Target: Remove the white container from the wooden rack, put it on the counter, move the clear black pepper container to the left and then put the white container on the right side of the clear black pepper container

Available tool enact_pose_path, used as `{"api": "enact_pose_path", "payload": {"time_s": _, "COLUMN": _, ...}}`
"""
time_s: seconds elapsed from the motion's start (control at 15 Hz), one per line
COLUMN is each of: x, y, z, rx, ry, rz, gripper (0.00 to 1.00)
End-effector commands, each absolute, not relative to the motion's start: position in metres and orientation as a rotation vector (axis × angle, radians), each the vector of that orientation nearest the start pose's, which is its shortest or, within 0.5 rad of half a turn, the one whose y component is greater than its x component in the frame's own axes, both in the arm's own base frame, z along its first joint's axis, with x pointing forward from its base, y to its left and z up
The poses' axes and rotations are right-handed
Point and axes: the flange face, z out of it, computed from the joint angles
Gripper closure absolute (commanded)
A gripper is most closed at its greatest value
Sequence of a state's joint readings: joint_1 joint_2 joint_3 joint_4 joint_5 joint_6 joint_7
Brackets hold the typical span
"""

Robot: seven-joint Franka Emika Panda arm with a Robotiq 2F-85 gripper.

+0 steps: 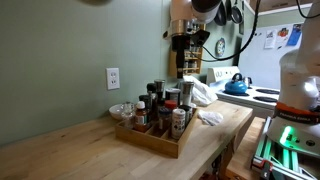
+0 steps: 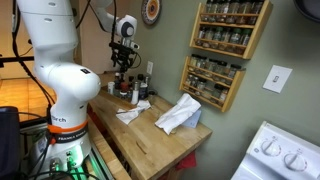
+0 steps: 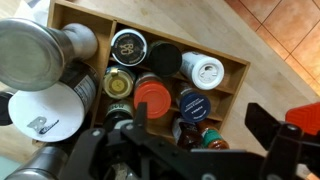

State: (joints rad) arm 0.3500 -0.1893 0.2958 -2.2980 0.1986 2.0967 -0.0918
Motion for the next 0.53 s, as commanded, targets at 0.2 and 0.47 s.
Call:
{"api": "enact_pose_path", "payload": {"time_s": 0.2, "x": 0.375, "y": 0.325, "z": 0.408, "rx": -2.853, "ry": -0.987, "rz": 0.104, "gripper": 0.0}}
{"api": "enact_pose_path", "payload": {"time_s": 0.47, "x": 0.37, "y": 0.347, "z": 0.387, "rx": -2.831, "ry": -1.041, "rz": 0.098, "gripper": 0.0}}
